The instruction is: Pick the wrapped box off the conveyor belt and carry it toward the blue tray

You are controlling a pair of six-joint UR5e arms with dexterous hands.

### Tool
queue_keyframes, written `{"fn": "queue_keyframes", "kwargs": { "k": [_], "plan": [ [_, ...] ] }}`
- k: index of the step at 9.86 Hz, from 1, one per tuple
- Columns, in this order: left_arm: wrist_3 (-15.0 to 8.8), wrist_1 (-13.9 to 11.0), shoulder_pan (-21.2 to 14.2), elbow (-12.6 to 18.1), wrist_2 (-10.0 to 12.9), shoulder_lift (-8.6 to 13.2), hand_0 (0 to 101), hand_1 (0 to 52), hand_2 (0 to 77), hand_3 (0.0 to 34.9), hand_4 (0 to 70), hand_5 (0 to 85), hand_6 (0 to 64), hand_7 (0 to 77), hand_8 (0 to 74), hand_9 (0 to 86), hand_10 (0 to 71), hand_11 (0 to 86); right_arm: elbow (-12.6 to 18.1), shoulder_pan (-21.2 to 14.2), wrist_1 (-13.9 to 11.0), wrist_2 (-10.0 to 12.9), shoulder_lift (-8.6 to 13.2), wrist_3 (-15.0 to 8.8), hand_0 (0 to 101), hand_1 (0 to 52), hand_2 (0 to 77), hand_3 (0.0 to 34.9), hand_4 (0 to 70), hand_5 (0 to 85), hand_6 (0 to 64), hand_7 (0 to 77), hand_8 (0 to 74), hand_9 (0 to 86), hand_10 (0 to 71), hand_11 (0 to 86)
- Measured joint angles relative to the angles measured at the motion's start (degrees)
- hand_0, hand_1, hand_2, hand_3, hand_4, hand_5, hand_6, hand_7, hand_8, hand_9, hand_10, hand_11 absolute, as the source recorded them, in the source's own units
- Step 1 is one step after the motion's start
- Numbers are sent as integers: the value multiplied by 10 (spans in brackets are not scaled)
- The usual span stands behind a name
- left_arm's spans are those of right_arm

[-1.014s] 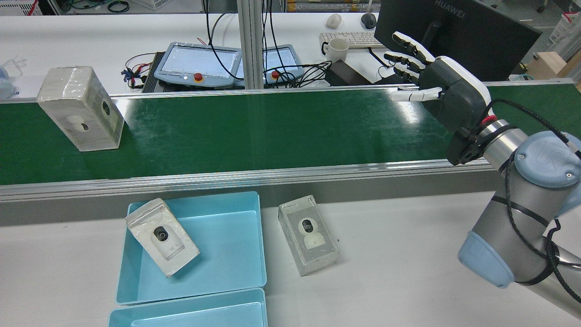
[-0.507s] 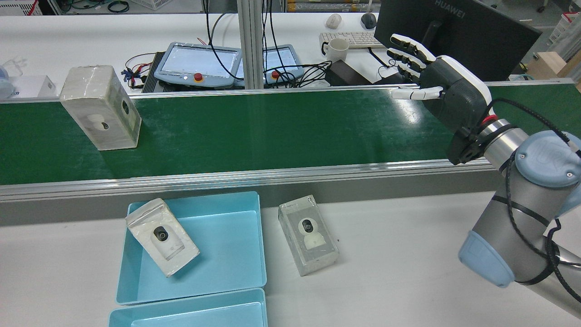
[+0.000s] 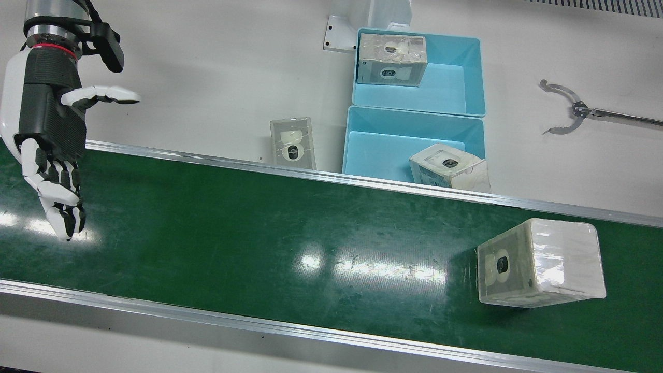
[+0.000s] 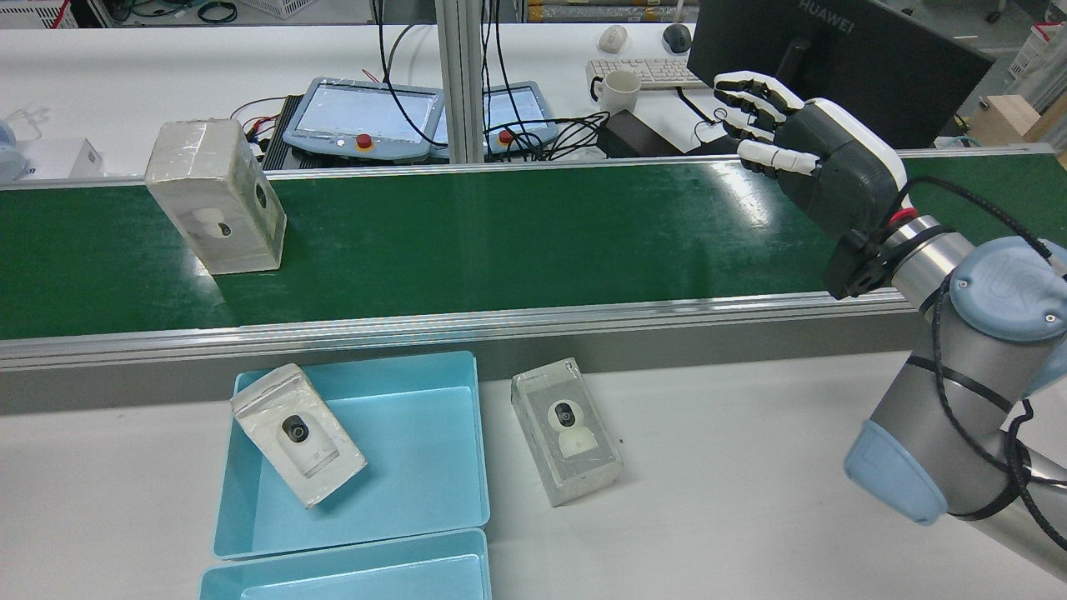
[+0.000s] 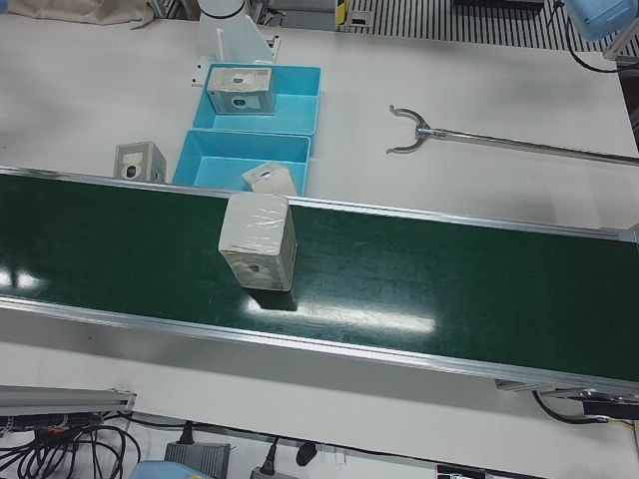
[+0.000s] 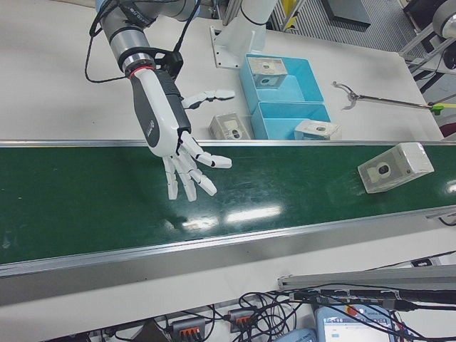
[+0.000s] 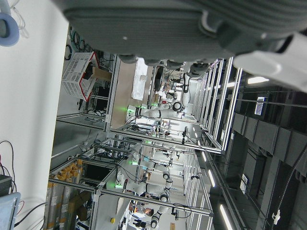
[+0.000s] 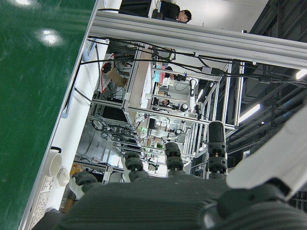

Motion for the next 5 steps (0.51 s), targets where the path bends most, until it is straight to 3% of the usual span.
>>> {"fn": "queue_keyframes", "kwargs": {
  "k": [1,2,3,4,5],
  "plan": [
    [0,0,0,0,0,0,0,0,11,0,0,5,0,5,5,0,0,0,0,2,0,0,0,1,323,22,114,299,60,311,0,104,76,11,0,16],
    [0,0,0,0,0,0,0,0,11,0,0,5,0,5,0,5,5,0,0,3,0,-1,0,0,176,16,22,300,44,376,0,120,125,16,0,16],
    [0,0,0,0,0,0,0,0,11,0,0,5,0,5,0,5,5,0,0,2,0,-1,0,0,351,109,120,299,38,305,0,153,5,16,33,16],
    [0,0,0,0,0,0,0,0,11,0,0,5,0,5,5,0,5,0,0,1,0,0,0,-1,402,125,218,300,22,311,0,153,5,16,33,16],
    [0,0,0,0,0,0,0,0,11,0,0,5,0,5,5,0,5,0,0,1,0,0,0,-1,402,125,218,300,22,311,0,153,5,16,33,16]
  ]
}}
